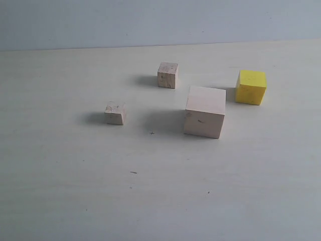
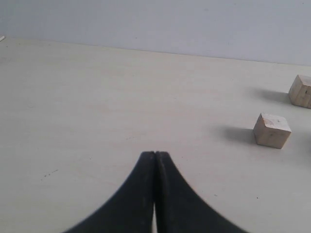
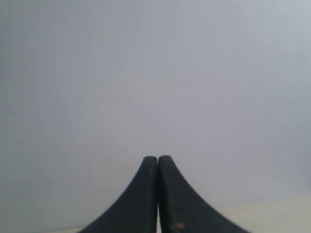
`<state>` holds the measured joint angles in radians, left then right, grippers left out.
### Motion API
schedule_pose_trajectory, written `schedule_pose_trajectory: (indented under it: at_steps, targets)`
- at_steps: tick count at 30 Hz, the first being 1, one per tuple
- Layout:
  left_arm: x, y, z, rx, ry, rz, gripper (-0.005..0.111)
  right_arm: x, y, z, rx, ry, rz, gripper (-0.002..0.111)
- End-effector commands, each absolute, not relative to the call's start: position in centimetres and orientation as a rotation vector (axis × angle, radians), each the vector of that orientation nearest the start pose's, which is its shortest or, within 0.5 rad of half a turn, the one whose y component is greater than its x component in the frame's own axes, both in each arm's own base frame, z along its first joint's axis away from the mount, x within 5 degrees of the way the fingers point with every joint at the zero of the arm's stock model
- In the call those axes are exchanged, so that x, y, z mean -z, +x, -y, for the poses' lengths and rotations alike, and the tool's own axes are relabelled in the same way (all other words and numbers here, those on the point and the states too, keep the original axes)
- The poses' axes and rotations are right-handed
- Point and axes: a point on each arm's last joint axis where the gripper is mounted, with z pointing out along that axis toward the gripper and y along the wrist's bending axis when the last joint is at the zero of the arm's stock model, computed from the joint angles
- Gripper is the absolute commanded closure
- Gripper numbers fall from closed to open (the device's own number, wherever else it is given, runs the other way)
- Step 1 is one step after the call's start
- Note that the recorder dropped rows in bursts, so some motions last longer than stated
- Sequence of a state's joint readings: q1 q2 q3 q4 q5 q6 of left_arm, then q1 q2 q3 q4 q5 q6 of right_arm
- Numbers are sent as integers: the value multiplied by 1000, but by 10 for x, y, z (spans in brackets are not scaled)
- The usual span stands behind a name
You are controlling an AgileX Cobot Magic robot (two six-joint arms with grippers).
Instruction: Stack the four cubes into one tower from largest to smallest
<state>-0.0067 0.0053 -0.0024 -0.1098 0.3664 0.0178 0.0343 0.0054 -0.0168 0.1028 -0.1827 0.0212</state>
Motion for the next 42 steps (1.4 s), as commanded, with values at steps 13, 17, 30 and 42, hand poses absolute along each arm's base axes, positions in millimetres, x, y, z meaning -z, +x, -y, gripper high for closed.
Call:
schedule_pose_trajectory:
  at_steps: [13, 17, 30, 42]
  targets:
    - [-181, 53, 4, 97, -33, -1840, 107, -342, 83, -4, -87, 5, -1553, 108]
    - [-181, 53, 4, 97, -33, -1840, 107, -336, 115, -12, -166, -9, -1873, 108]
    - [-181, 53, 4, 97, -33, -1840, 107, -296, 175, -32, -497, 145, -2303, 108]
    - [-181, 53, 4, 97, -33, -1840, 107, -278, 208, -28, -395, 102, -2288, 108]
